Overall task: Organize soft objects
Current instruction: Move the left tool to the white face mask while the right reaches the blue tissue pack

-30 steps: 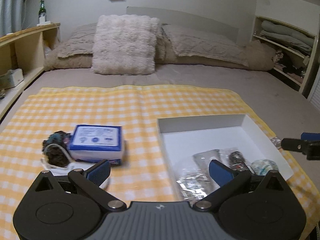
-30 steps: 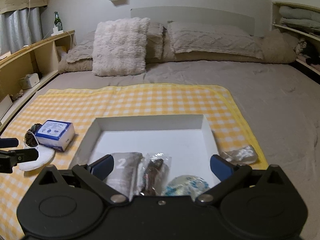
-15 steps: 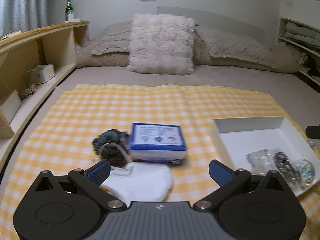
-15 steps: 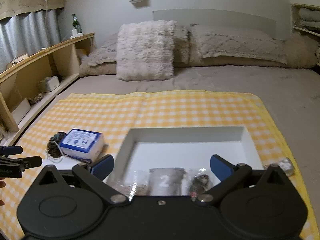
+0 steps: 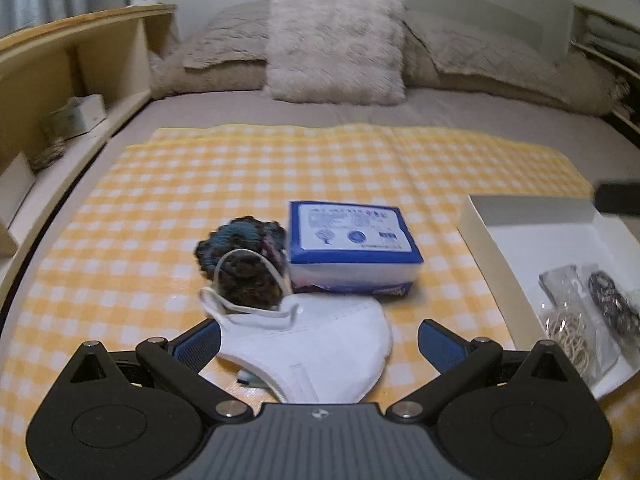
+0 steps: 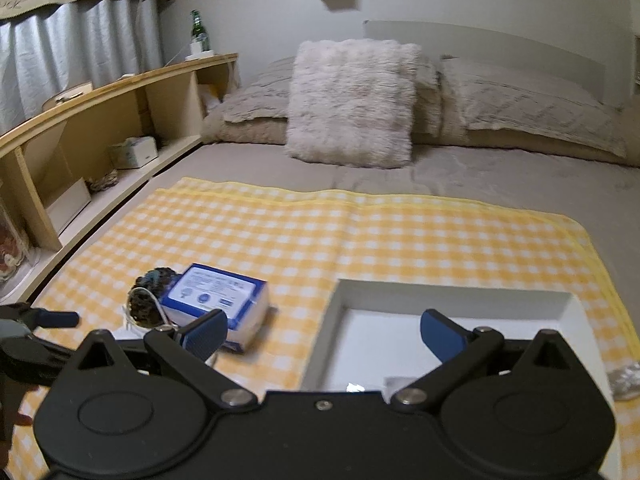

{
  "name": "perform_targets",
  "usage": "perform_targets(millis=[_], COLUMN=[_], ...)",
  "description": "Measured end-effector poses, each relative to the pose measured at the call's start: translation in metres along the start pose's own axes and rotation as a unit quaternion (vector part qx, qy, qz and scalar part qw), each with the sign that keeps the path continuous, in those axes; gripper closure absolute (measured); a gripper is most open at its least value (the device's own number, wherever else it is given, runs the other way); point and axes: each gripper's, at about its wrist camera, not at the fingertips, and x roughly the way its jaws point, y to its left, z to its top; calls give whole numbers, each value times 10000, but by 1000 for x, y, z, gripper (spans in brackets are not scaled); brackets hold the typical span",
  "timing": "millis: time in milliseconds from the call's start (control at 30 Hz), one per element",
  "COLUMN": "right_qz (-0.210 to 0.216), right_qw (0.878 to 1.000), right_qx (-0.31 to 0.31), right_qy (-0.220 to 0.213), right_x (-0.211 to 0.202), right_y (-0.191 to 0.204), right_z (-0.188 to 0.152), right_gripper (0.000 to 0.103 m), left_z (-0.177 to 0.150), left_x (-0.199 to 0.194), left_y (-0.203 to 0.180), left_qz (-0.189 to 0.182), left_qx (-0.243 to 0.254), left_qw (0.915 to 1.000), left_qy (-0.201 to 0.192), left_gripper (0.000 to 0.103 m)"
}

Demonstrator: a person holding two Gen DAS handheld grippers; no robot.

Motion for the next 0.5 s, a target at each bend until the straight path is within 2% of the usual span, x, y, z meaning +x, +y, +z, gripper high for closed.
perform_targets(millis=[167,400,500], right_qz=[150,235,261], right_qw=[9999,9996,9993], right_qx=[-82,-125,-172], right_qy=[5,132,201], right_x=[24,60,75], right_y=[21,41,48], right_z=[8,15,16], right_gripper=[0,0,0], left_z=[1,-1,-6], left_x=[21,48,59], left_y=[-4,-1,2], left_qz=[22,-415,-549], left_qx=[430,1122,1251], left_qw=[9990,9922,9891], left_qy=[84,349,554], left_gripper=[0,0,1])
